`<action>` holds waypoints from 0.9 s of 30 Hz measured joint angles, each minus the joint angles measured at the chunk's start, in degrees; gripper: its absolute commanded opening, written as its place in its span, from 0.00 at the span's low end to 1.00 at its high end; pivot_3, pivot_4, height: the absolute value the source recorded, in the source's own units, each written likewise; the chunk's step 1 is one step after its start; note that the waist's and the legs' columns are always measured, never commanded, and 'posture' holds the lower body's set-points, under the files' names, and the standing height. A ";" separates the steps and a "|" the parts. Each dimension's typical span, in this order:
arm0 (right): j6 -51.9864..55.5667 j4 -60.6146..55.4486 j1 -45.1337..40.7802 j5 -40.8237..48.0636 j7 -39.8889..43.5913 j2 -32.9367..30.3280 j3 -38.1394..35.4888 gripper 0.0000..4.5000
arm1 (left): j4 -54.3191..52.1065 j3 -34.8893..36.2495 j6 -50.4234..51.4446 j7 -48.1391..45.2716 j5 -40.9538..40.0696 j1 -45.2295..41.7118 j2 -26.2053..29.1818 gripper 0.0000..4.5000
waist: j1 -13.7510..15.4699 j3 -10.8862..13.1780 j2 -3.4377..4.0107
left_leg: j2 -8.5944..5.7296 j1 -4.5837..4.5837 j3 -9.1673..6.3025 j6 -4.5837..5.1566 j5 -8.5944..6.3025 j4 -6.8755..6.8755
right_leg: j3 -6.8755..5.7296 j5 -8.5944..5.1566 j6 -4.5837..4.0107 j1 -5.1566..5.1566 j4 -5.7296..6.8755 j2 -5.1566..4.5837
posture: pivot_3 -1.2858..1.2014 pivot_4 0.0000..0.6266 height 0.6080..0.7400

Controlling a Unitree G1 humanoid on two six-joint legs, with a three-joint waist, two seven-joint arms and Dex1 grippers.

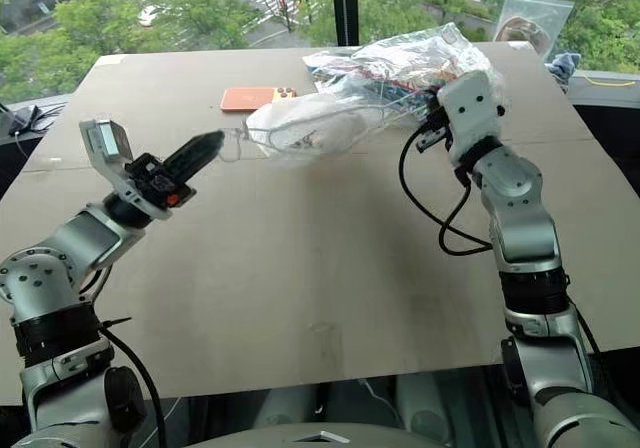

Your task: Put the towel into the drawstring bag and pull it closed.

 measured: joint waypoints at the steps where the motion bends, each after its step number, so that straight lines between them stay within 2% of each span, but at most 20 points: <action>1: -0.51 0.31 -0.50 -0.14 -0.48 -0.26 -0.51 0.00 | 0.26 0.00 -0.95 0.37 0.64 -0.92 0.20 0.01 | -0.04 0.00 0.00 | 0.00 0.00 0.01 0.00 0.00 -0.02 | 0.00 0.00 0.00 0.00 -0.02 0.00 | 0.52 0.24 1.00; 9: -2.16 0.58 -1.99 -0.65 -2.79 -0.63 -1.30 0.00 | 3.03 -2.44 -6.47 -1.12 9.77 -4.82 3.17 0.01 | -0.14 0.00 0.00 | -0.01 -0.02 0.03 0.00 0.00 -0.08 | 0.00 0.00 0.00 -0.02 -0.07 -0.02 | 0.52 0.24 1.00; 15: -4.07 2.58 -4.27 -1.38 -5.17 -2.64 -2.71 0.00 | 6.44 -7.14 -14.63 -3.97 22.29 -6.43 4.56 0.01 | -0.06 0.01 0.01 | -0.01 -0.05 0.01 0.00 0.00 -0.09 | -0.04 0.00 0.00 -0.03 -0.10 -0.02 | 0.52 0.24 1.00; 20: -6.36 4.06 -8.10 -3.29 -8.55 -6.37 -3.81 0.00 | 13.01 -11.96 -31.81 -6.16 38.52 -11.68 6.46 0.01 | 0.03 0.03 0.01 | -0.02 -0.39 0.04 -0.01 0.01 -0.04 | -0.02 0.01 0.00 -0.40 -0.04 -0.03 | 0.52 0.24 1.00; 23: -8.01 3.81 -10.99 -4.01 -10.52 -8.01 -5.20 0.00 | 17.54 -11.90 -41.14 -6.36 43.97 -16.79 6.97 0.01 | 0.01 0.03 0.01 | -0.01 -0.66 0.09 -0.03 0.02 -0.03 | -0.02 0.02 0.00 -0.62 -0.05 -0.06 | 0.52 0.24 1.00; 27: -9.16 3.63 -12.05 -5.00 -12.02 -9.44 -5.29 0.00 | 22.81 -11.77 -48.54 -6.41 47.92 -20.53 8.48 0.01 | -0.20 0.03 0.01 | -0.01 -0.84 0.19 -0.02 0.01 -0.06 | 0.05 0.02 0.01 -0.83 -0.04 -0.08 | 0.52 0.24 1.00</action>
